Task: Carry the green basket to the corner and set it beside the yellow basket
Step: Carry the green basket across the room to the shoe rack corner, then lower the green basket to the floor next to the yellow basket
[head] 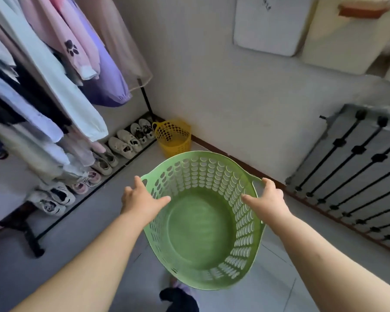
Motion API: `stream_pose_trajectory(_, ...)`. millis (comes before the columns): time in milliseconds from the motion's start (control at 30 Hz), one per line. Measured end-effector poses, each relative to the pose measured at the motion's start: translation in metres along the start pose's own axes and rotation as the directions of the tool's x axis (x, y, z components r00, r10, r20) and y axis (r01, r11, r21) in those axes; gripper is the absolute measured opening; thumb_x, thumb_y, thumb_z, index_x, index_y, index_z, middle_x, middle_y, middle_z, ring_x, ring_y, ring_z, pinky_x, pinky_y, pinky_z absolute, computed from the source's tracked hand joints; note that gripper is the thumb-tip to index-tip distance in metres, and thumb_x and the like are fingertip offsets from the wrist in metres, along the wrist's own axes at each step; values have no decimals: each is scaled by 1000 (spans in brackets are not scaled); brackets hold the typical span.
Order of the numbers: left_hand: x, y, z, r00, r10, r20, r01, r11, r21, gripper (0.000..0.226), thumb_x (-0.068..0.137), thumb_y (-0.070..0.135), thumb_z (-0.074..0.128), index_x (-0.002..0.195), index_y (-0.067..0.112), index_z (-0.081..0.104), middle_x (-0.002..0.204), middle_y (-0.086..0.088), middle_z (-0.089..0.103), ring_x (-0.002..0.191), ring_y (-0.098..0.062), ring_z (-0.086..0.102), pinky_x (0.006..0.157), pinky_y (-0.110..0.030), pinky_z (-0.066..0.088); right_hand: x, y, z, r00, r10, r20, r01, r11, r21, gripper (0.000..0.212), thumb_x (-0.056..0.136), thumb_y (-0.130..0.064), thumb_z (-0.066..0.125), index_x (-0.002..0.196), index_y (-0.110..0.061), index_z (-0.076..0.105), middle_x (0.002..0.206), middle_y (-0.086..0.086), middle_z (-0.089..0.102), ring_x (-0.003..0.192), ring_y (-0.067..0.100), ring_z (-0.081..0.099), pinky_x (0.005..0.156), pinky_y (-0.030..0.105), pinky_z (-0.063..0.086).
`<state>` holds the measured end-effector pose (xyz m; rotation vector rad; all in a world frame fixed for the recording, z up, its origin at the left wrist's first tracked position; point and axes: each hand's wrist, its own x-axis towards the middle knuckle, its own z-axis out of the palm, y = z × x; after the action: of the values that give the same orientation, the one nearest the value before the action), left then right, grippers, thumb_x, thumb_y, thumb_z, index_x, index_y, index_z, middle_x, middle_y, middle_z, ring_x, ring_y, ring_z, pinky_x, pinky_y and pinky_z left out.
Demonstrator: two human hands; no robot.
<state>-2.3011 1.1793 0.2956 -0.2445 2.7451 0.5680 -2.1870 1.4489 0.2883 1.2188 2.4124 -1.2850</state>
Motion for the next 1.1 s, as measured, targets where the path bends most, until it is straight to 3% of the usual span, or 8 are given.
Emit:
stream_pose_trajectory(300, 218, 65, -8, 987, 79, 142, -92, 992, 82, 123, 68, 62, 72, 156, 13, 1, 156, -19, 25, 145, -32, 20, 110, -46, 30, 156, -95, 51, 982, 187, -18, -186, 982, 31, 91, 75, -47, 69, 148, -24, 20, 143, 17, 35, 115, 35, 53, 94, 53, 49)
stream_pose_trajectory(533, 335, 118, 8, 963, 79, 256, -118, 983, 144, 122, 69, 64, 71, 157, 17, 1, 158, -19, 19, 143, -34, 27, 109, -46, 34, 255, -131, 83, 959, 278, 52, -282, 949, 141, 89, 74, -40, 70, 147, -24, 22, 139, 18, 40, 102, 35, 63, 84, 51, 56)
stream_pose_trajectory(700, 426, 144, 43, 914, 96, 395, -93, 995, -26, 117, 73, 58, 72, 156, 15, 3, 158, -15, 29, 143, -32, 32, 111, -48, 34, 341, -136, 112, 940, 330, 89, -340, 927, 158, 87, 72, -41, 73, 144, -21, 28, 124, 14, 51, 95, 32, 64, 81, 49, 57)
stream_pose_trajectory(767, 454, 148, 60, 902, 105, 418, -86, 994, -63, 109, 75, 52, 74, 155, 14, 11, 154, -12, 38, 135, -29, 42, 106, -43, 39, 367, -133, 126, 931, 352, 94, -364, 913, 182, 82, 73, -34, 74, 141, -19, 31, 114, 11, 56, 88, 28, 66, 74, 46, 59)
stream_pose_trajectory(833, 494, 151, 90, 889, 113, 443, -78, 992, -98, 87, 76, 45, 75, 145, 17, 32, 142, -9, 51, 114, -23, 54, 91, -34, 46, 410, -123, 152, 914, 398, 82, -406, 893, 194, 81, 71, -32, 75, 138, -15, 34, 110, 12, 62, 86, 30, 69, 73, 48, 60)
stream_pose_trajectory(900, 509, 160, 97, 870, 147, 471, -76, 983, -167, 72, 74, 40, 78, 133, 21, 40, 132, -7, 60, 108, -24, 60, 91, -37, 51, 424, -125, 151, 909, 413, 55, -415, 890, 190, 82, 68, -35, 74, 136, -15, 34, 113, 15, 62, 90, 33, 68, 73, 51, 59)
stream_pose_trajectory(1000, 551, 172, 126, 841, 169, 514, -80, 978, -191, 76, 75, 38, 77, 137, 20, 37, 131, -7, 59, 116, -30, 59, 97, -42, 49, 463, -115, 171, 884, 465, 39, -463, 861, 211, 81, 71, -32, 75, 138, -16, 32, 108, 11, 59, 82, 26, 66, 61, 40, 58)
stream_pose_trajectory(1100, 592, 180, 164, 790, 192, 582, -65, 970, -233, 73, 77, 33, 77, 137, 20, 37, 133, -7, 58, 122, -28, 55, 97, -39, 44, 501, -98, 198, 856, 516, 2, -497, 823, 275, 78, 75, -27, 76, 139, -13, 34, 84, -2, 54, 63, 9, 57, 45, 23, 41)
